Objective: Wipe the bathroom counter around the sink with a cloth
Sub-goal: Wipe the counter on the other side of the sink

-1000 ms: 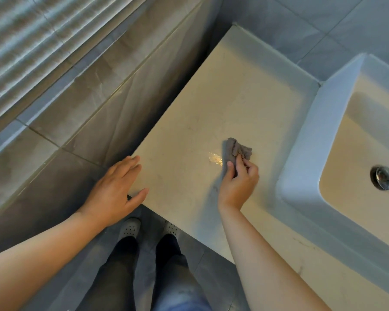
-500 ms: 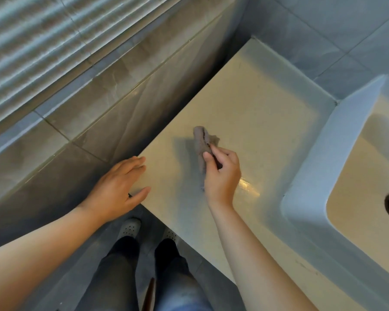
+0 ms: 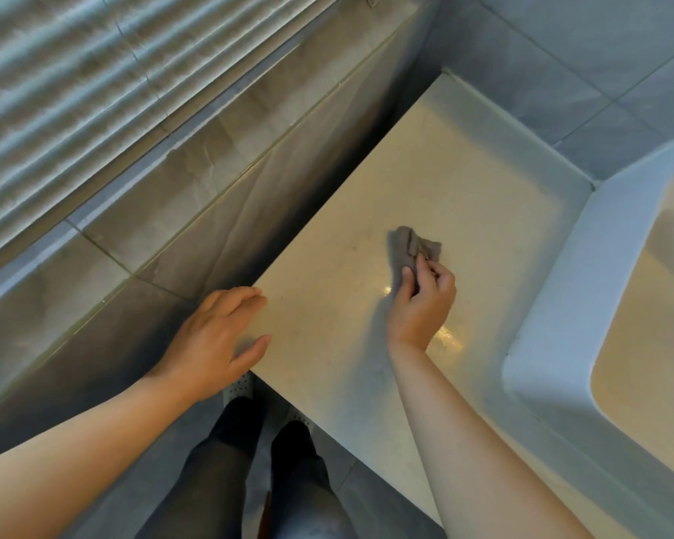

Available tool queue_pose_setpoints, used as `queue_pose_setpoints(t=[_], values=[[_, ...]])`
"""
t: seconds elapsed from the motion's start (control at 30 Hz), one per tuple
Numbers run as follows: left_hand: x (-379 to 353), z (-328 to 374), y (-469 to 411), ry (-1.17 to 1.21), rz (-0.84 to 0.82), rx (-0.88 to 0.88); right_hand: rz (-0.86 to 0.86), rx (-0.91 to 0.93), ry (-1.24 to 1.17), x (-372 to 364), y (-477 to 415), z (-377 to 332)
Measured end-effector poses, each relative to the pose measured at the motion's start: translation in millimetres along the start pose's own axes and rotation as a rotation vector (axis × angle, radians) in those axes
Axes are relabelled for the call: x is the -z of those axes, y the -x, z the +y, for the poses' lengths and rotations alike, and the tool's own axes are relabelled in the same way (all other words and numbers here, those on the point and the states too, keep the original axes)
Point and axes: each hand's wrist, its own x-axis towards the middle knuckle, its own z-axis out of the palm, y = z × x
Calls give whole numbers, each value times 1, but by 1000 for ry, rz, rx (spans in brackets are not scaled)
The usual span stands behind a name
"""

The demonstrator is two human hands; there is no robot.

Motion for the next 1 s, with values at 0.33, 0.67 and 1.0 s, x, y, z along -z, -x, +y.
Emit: queue_pose_setpoints(t=[0.33, 0.67, 1.0], values=[[-4, -11, -16, 183, -49, 165, -142, 104, -209, -9, -32, -57], [-9, -16, -20, 249, -43, 216, -206, 73, -62, -51, -92, -48], [-4, -17, -5, 378, -34, 279, -458, 302, -78, -43, -3, -50]])
